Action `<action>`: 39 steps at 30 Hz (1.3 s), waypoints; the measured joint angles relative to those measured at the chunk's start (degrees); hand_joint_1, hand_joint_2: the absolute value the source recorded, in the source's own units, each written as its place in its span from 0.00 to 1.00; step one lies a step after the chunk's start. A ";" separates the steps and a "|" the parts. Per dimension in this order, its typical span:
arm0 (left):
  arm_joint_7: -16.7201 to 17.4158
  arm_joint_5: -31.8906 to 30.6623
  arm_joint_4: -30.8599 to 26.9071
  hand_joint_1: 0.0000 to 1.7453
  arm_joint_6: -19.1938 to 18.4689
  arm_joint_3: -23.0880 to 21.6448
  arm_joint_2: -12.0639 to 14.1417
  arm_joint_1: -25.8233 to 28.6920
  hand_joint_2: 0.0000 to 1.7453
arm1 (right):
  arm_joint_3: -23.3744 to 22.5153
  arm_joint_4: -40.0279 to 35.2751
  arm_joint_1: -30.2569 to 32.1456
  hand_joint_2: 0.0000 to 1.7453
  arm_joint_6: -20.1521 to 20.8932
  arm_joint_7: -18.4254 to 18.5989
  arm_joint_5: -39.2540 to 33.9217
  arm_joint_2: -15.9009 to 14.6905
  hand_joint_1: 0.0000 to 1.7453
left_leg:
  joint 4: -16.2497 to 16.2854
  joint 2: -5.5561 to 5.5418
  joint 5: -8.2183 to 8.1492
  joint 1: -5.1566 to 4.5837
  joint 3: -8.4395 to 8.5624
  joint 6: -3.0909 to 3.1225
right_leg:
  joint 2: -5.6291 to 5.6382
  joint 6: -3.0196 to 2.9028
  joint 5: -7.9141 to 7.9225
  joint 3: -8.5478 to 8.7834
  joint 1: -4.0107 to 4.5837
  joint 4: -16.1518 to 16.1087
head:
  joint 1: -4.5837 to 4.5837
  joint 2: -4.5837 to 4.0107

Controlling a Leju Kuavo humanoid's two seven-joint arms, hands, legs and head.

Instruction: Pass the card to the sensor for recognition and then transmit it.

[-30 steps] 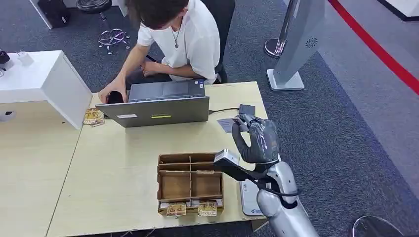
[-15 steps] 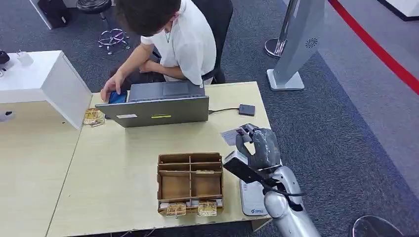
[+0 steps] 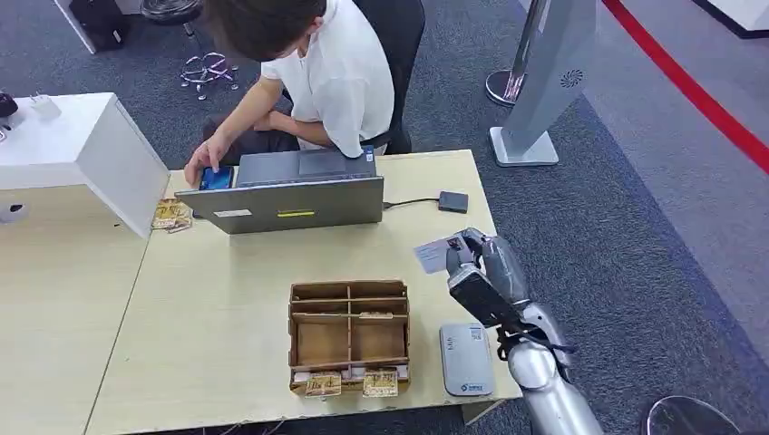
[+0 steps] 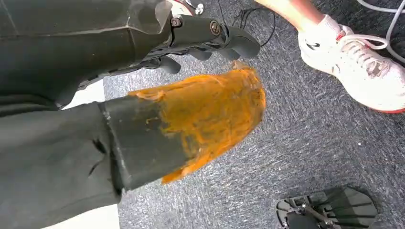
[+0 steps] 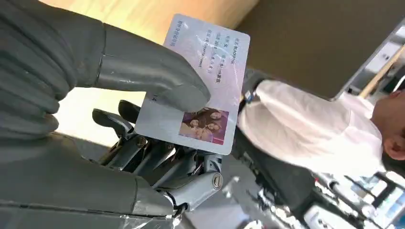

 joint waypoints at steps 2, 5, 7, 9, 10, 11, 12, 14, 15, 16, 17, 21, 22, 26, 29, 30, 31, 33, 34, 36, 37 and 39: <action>-0.02 0.00 0.00 0.00 0.00 0.00 0.09 0.12 0.00 | -1.37 0.00 0.30 1.00 4.28 -0.70 -3.44 -0.48 1.00 | 0.00 -0.01 0.00 0.00 0.00 0.00 | 0.00 0.00 0.00 0.00 0.00 0.00 | 0.00 0.00; -0.09 0.00 0.00 0.00 -0.20 0.02 0.28 0.28 0.00 | -3.32 0.28 0.71 1.00 10.03 -1.60 -7.91 -1.31 1.00 | 0.00 -0.01 0.00 0.00 0.00 0.00 | 0.00 0.00 0.00 0.00 0.00 -0.01 | 0.00 0.00; -0.39 -0.02 0.00 0.00 -0.48 0.04 0.46 0.36 0.00 | -4.69 0.72 0.79 1.00 12.50 -2.10 -9.97 -1.77 1.00 | 0.00 -0.01 0.00 0.00 -0.01 0.00 | 0.00 0.00 0.00 0.00 0.00 -0.01 | 0.00 0.00; -0.61 -0.09 0.00 0.00 -0.57 0.07 0.57 0.37 0.00 | -6.03 1.29 0.83 1.00 16.35 -2.58 -13.03 -2.27 1.00 | 0.00 -0.01 0.00 0.00 0.00 0.00 | 0.00 0.00 0.00 0.00 0.00 -0.01 | 0.00 0.00; -0.70 -0.09 0.00 0.00 -0.59 0.07 0.61 0.38 0.00 | -6.58 1.55 0.85 1.00 17.81 -2.78 -14.16 -2.43 1.00 | 0.00 -0.01 0.00 0.00 0.00 0.00 | 0.00 0.00 0.00 0.00 0.00 -0.01 | -0.02 0.00; -0.79 -0.09 0.00 0.00 -0.59 0.09 0.68 0.40 0.00 | -7.19 1.88 0.86 1.00 19.32 -2.93 -15.36 -2.67 1.00 | 0.00 -0.01 0.00 0.00 0.00 0.00 | 0.00 0.00 0.00 0.00 0.00 -0.01 | 0.00 0.00; -0.96 -0.09 0.00 0.00 -0.61 0.11 0.79 0.43 0.00 | -7.87 2.36 0.85 1.00 20.91 -3.15 -16.61 -2.93 1.00 | 0.00 -0.01 0.00 0.00 0.00 0.00 | 0.00 0.00 0.00 0.00 0.00 -0.01 | 0.00 0.00; -1.05 -0.09 0.00 0.00 -0.61 0.17 0.87 0.47 0.00 | -8.89 3.24 0.86 1.00 23.58 -3.43 -18.33 -3.39 1.00 | 0.00 -0.01 0.00 0.00 0.00 0.00 | 0.00 0.00 0.00 0.00 0.00 0.00 | -0.02 0.00; -1.09 -0.09 0.00 0.00 -0.61 0.22 0.94 0.48 0.00 | -9.33 3.70 0.85 1.00 25.05 -3.50 -19.19 -3.65 1.00 | 0.00 -0.01 0.00 0.00 0.00 0.00 | 0.00 0.00 0.00 0.00 0.00 0.00 | -0.02 0.00; -1.18 -0.11 0.00 0.00 -0.61 0.31 0.98 0.48 0.00 | -9.83 4.33 0.83 1.00 26.69 -3.67 -19.97 -3.93 1.00 | 0.00 -0.01 0.00 0.00 0.00 0.00 | -0.01 0.00 0.00 0.00 0.00 -0.01 | 0.00 0.00; -1.22 -0.22 0.00 0.00 -0.63 0.41 1.05 0.48 0.00 | -10.20 5.06 0.77 1.00 28.07 -3.82 -20.58 -4.30 1.00 | 0.00 -0.01 0.00 0.00 -0.01 0.00 | -0.01 0.00 0.00 0.00 0.00 -0.01 | 0.00 0.00; -1.46 -0.52 0.00 0.00 -0.92 0.50 1.29 0.49 0.00 | -11.47 8.37 0.58 1.00 32.41 -4.68 -22.16 -5.77 1.00 | 0.00 -0.01 0.00 -0.01 -0.02 0.00 | -0.01 0.00 0.00 0.00 -0.01 -0.01 | 0.00 0.00; -1.49 -0.70 0.00 0.00 -1.01 0.52 1.36 0.48 0.00 | -11.74 9.29 0.56 1.00 33.02 -4.81 -22.20 -6.16 1.00 | 0.01 -0.01 0.00 -0.02 -0.02 0.00 | -0.01 0.00 0.00 0.00 -0.01 -0.01 | 0.00 0.00; -1.57 -1.11 0.00 0.00 -1.20 0.52 1.51 0.49 0.00 | -12.08 11.72 0.46 1.00 34.70 -5.18 -22.00 -7.28 1.00 | 0.01 -0.01 0.00 -0.02 -0.01 0.00 | -0.01 0.00 0.00 0.00 -0.02 -0.01 | 0.00 0.00; -1.64 -1.38 0.00 0.00 -1.55 0.52 1.64 0.48 0.00 | -12.11 13.18 0.42 1.00 36.08 -5.79 -21.98 -8.02 1.00 | 0.01 -0.01 0.00 -0.02 -0.01 0.00 | -0.01 0.00 0.00 0.00 -0.02 -0.01 | -0.02 0.00; -1.64 -1.38 0.00 0.00 -1.64 0.52 1.66 0.48 0.00 | -12.11 13.55 0.41 1.00 36.30 -5.88 -21.96 -8.22 1.00 | 0.01 -0.01 0.00 -0.02 -0.01 0.00 | -0.01 0.00 0.00 0.00 -0.01 -0.01 | -0.02 0.00; -1.66 -1.40 0.00 0.00 -1.77 0.52 1.70 0.48 0.00 | -12.11 13.99 0.42 1.00 36.65 -6.01 -21.92 -8.48 1.00 | 0.01 -0.01 0.00 -0.02 -0.01 0.00 | -0.01 0.00 0.00 0.00 -0.02 -0.01 | 0.00 0.00; -1.73 -1.53 0.00 0.00 -1.81 0.52 1.79 0.48 0.00 | -12.11 14.66 0.42 1.00 37.56 -6.51 -21.89 -9.02 1.00 | 0.01 -0.01 0.00 -0.02 -0.01 0.00 | -0.01 0.00 0.00 0.00 -0.01 -0.01 | 0.00 0.00; -1.75 -1.62 0.00 0.00 -1.86 0.52 1.81 0.48 0.00 | -12.11 14.99 0.43 1.00 38.07 -6.82 -21.87 -9.31 1.00 | 0.01 -0.01 0.00 -0.02 -0.01 0.00 | -0.01 0.00 0.00 0.00 -0.02 -0.01 | 0.00 0.00; -1.79 -2.10 0.00 0.00 -2.03 0.52 1.88 0.48 0.00 | -12.02 15.43 0.47 1.00 39.37 -7.56 -21.48 -9.92 1.00 | 0.01 -0.01 0.00 -0.02 -0.01 0.00 | -0.01 0.00 0.00 0.00 -0.02 -0.01 | 0.00 0.00; -1.81 -2.23 0.00 0.00 -2.10 0.52 1.90 0.48 0.00 | -11.97 15.58 0.56 1.00 39.99 -8.16 -21.32 -10.29 1.00 | 0.01 -0.01 0.00 -0.02 -0.01 0.00 | -0.01 0.00 0.00 0.00 -0.02 -0.01 | 0.00 0.00; -1.84 -2.49 0.00 0.00 -2.47 0.52 1.95 0.48 0.00 | -11.82 15.82 0.77 1.00 41.87 -10.01 -21.02 -11.10 1.00 | 0.01 -0.01 0.00 -0.02 -0.01 0.00 | -0.02 0.01 0.00 0.00 -0.02 -0.01 | 0.00 0.00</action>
